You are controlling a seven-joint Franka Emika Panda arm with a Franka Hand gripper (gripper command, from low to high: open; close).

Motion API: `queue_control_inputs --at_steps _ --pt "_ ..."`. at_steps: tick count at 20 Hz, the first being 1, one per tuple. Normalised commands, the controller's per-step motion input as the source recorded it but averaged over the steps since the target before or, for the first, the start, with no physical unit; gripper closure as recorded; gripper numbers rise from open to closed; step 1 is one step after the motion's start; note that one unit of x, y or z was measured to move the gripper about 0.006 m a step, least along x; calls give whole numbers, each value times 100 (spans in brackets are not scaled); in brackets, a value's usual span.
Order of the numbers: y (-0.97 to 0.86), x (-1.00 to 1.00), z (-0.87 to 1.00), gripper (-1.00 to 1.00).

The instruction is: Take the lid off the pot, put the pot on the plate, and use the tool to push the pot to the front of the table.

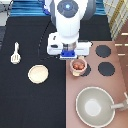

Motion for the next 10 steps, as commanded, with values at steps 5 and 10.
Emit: queue_control_inputs --at_steps 5,10 --pt "-4 32 -46 -100" --pt "-4 17 -47 -100"
